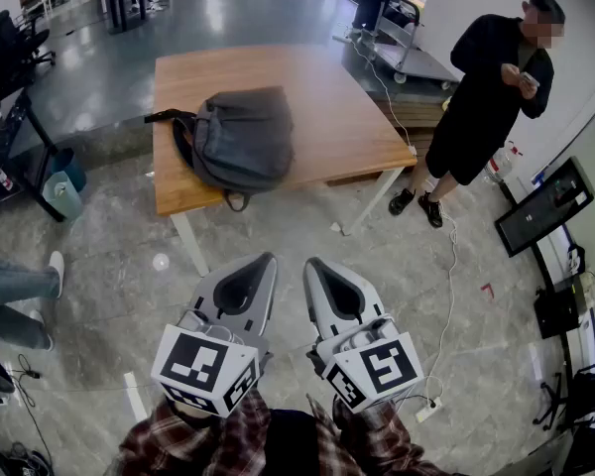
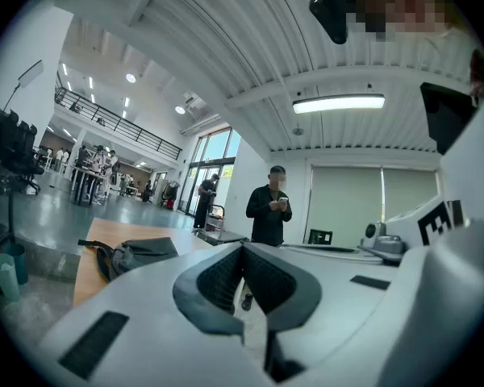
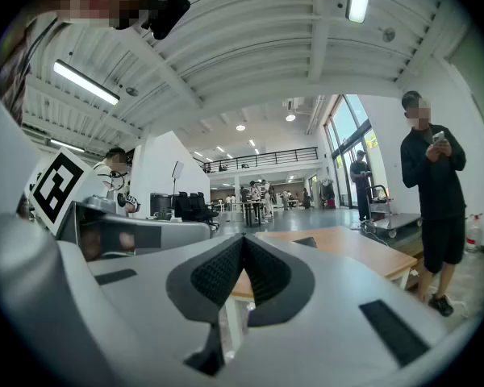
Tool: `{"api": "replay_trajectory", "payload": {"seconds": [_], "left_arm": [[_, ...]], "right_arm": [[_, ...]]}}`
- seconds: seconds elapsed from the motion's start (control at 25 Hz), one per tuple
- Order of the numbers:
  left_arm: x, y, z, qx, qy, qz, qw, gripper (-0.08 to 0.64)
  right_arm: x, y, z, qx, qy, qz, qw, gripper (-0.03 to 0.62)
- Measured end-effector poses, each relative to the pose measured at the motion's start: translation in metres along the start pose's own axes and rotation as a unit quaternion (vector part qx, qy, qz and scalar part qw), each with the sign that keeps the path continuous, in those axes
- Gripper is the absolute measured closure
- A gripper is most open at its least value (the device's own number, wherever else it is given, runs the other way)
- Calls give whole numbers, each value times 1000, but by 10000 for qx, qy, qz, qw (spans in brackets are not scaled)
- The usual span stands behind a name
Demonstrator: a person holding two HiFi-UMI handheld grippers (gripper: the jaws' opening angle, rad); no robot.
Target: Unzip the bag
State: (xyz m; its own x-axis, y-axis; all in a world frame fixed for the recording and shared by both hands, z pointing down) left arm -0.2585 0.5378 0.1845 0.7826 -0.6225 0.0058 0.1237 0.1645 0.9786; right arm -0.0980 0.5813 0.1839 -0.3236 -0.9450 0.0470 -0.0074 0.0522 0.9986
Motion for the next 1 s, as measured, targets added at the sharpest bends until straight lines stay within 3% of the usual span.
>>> {"api": "replay_trajectory", "payload": {"seconds": [0.28,0.56,0.84,1.0], "left_arm": [[52,-21,86,23,11,33,10000,551],[107,-21,136,-125,-3,188,9997,551],[200,-18,182,-108,-72,335,9994,551],[270,-23,209,-78,-197,279,9994,551]], "right_arm": [[97,-8,-21,-34,76,36,10000,581],[153,-2,-60,82,211,212,9995,581],[227,3,-145,169,295,200,9992,581],[280,0,-208,219,147,160,9995,581]]}}
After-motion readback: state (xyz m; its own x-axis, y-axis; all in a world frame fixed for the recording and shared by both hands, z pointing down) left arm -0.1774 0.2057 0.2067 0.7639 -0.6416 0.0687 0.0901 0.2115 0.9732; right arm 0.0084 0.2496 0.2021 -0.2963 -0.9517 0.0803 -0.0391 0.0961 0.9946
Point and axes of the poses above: the fingertips, and each gripper's own axes: x forward along the fingers, z to its left, y out of its underside, the point moved 10 cm from there along -x, backward along the fingers, and after that the axes turned 3 degrees about y, right-handed, at the moved point
